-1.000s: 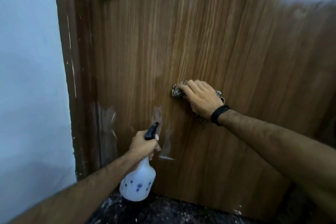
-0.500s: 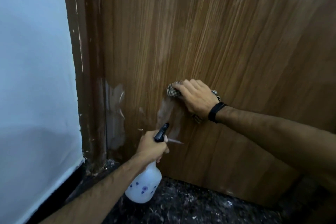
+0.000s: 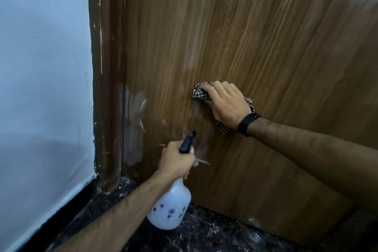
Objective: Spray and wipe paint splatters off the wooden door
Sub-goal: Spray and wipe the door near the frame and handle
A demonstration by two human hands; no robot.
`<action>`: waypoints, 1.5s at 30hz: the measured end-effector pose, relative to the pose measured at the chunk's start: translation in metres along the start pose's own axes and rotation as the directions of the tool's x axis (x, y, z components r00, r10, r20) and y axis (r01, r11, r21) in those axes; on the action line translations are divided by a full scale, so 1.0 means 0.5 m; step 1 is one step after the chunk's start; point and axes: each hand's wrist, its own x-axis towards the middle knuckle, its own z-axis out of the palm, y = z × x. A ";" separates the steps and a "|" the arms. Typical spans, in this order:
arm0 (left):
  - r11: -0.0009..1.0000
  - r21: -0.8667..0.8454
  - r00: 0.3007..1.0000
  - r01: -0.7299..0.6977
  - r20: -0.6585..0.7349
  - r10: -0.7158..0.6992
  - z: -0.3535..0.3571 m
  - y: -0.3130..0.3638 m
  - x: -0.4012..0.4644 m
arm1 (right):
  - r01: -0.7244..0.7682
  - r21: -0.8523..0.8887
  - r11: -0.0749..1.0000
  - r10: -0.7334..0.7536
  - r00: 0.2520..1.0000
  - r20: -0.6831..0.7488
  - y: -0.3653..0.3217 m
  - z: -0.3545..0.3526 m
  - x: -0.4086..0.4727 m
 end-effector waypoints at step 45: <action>0.979 -0.086 0.982 0.185 -0.019 -0.188 0.086 -0.105 -0.023 | 0.459 0.035 0.888 -0.451 0.853 0.262 -0.025 0.021 -0.113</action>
